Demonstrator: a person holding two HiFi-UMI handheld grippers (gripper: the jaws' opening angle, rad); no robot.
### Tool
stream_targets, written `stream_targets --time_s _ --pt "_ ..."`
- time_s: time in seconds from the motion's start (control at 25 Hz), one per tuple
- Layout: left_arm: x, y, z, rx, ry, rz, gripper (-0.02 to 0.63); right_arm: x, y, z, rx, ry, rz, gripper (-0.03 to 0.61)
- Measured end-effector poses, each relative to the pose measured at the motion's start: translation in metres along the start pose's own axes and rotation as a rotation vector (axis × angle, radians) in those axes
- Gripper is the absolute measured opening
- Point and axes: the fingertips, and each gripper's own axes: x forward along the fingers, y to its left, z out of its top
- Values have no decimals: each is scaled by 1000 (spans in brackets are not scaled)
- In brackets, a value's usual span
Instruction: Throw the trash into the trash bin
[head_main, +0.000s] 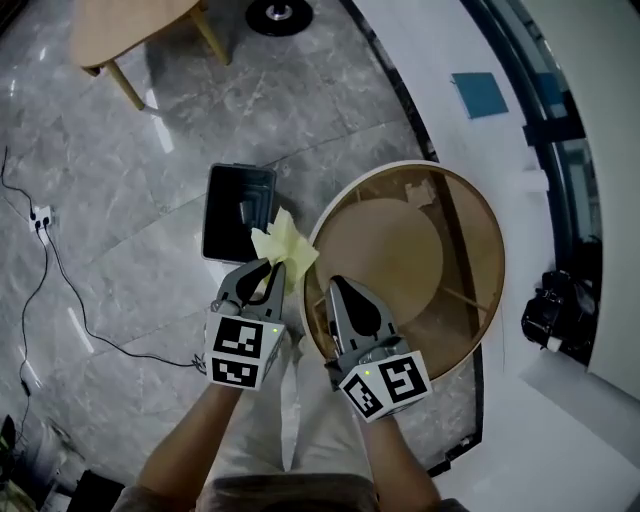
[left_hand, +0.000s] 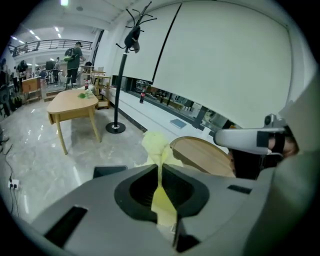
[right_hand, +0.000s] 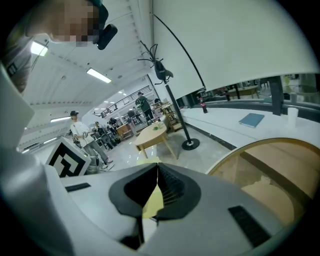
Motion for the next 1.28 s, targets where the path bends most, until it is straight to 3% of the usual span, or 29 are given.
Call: stream_targets --time_s 0.2,0.44,0.92,1.28 --pt "-27 58 -12 -68 -21 61 40 41 48 -9 -21 34 61 18" --pt "-29 100 -25 -130 -32 93 40 65 71 -22 -38 73 94 18" --pt "32 147 -68 -190 17 67 40 98 47 -59 -10 123 40 20" --pt "64 160 -85 -157 70 93 40 111 27 -68 4 143 14 19"
